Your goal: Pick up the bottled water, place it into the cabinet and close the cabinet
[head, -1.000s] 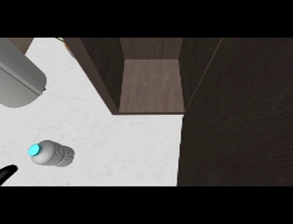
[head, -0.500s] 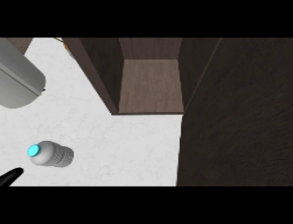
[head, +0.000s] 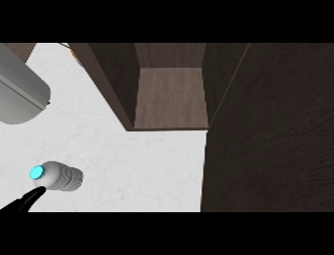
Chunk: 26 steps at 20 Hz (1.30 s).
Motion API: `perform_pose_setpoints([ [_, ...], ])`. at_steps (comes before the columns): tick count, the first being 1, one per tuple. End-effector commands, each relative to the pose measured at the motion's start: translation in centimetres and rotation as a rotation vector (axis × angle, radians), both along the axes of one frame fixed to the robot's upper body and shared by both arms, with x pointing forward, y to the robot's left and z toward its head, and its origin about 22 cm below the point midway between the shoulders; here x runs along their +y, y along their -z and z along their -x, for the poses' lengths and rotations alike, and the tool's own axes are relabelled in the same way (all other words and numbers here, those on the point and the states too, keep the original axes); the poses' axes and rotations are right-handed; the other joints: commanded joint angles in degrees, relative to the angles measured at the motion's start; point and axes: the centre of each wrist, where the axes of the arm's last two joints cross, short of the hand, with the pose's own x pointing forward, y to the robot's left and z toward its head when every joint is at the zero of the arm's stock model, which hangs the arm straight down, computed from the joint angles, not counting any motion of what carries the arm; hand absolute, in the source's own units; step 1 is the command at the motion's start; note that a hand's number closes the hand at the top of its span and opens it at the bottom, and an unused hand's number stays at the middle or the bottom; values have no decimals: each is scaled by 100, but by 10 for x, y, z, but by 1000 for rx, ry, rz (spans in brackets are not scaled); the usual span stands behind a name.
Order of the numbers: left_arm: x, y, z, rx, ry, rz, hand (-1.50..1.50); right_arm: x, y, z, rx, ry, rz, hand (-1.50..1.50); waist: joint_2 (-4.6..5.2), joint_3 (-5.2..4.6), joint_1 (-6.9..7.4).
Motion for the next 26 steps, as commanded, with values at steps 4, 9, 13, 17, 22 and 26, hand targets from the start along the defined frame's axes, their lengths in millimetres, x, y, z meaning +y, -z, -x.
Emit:
perform_pose_setpoints([
  [4, 19, 69, 11, 23, -17, 80, -150, -5, -42, 24, -75, 6, 46, -150, 1, -6, -11],
  [9, 22, 108, -6, 35, 0, 83, -150, -6, -32, 24, -67, 26, 44, -150, 13, -3, -55],
  [13, 20, 130, -15, -1, 43, 129, -150, -2, -33, 30, -50, 15, 44, -150, 9, -6, -70],
  [17, 17, 148, -17, -16, 72, 113, -150, -3, -37, 38, -52, 2, 45, -150, 1, -6, -97],
  [22, -10, 178, -19, -57, 112, 135, -150, 0, -25, 33, -67, 28, 48, -150, 23, -5, -26],
  [26, -16, 190, -24, -96, 91, 95, 150, 0, -32, 36, -68, -2, 52, -150, 34, -14, -63],
])
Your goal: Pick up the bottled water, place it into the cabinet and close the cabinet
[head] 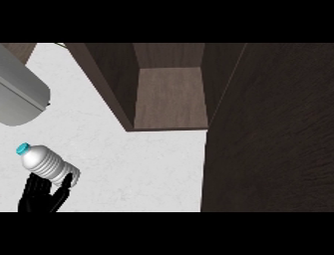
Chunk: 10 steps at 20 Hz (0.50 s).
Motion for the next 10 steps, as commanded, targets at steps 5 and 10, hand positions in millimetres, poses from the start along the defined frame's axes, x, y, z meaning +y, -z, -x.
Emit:
perform_pose_setpoints([
  [5, -11, 21, 2, 48, 6, -133, 150, -1, -31, 8, -65, 5, 62, -150, 29, -65, -49],
  [10, -8, 17, -16, 1, 12, -302, 150, -5, -21, 9, -47, 7, 67, -150, 30, -60, -64],
])
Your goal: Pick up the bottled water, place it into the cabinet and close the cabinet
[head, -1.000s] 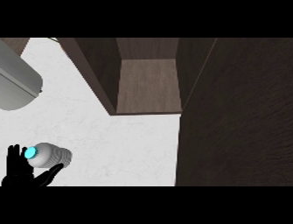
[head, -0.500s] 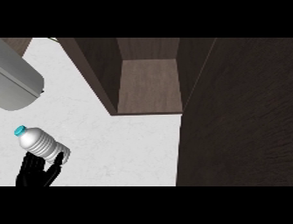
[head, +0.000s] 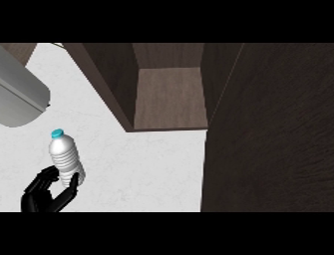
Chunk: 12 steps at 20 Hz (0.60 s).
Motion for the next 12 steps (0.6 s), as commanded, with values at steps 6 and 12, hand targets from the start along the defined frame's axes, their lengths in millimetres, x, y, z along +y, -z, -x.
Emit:
perform_pose_setpoints([
  [6, -48, -2, -35, -33, 522, -175, 150, -3, -23, 1, -54, -11, 44, -150, 37, -94, -112],
  [12, -93, -14, -65, -74, 695, -153, 150, -3, -31, 2, -50, 6, 34, -150, 29, -82, 72],
])
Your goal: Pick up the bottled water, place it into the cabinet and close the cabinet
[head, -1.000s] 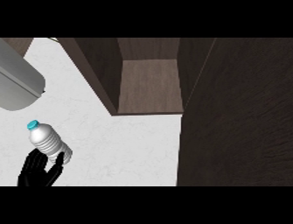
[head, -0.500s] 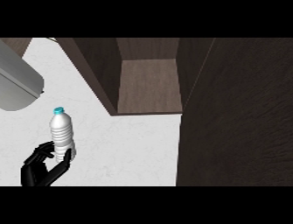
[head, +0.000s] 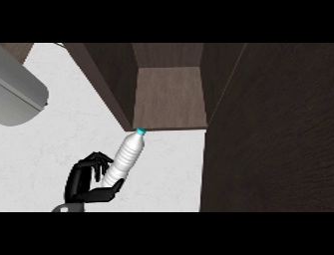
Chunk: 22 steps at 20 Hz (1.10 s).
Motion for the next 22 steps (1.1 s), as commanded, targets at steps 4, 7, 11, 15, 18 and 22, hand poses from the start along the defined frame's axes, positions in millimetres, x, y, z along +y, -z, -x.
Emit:
perform_pose_setpoints([
  [4, -41, -21, -30, -12, 177, 50, 150, -5, -34, 8, -39, 8, 24, -150, -25, 0, 64],
  [7, -65, -38, -44, -47, 176, 81, 150, -12, -38, 9, -36, 7, 27, -150, -35, 0, 28],
  [11, -94, -57, -56, -5, 178, 107, 150, -6, -32, 12, -39, 11, 11, -150, -30, -6, -14],
  [15, -116, -90, -87, -22, 165, 63, 150, -7, -19, 8, -38, 11, -5, -150, -10, -3, -3],
  [18, -141, -114, -101, 3, 183, 66, 150, -13, -26, 2, -46, 11, 10, -150, 9, -4, -23],
  [22, -156, -127, -109, 21, 139, 62, 150, -17, -31, 8, -50, 32, 19, -150, 3, -4, -61],
])
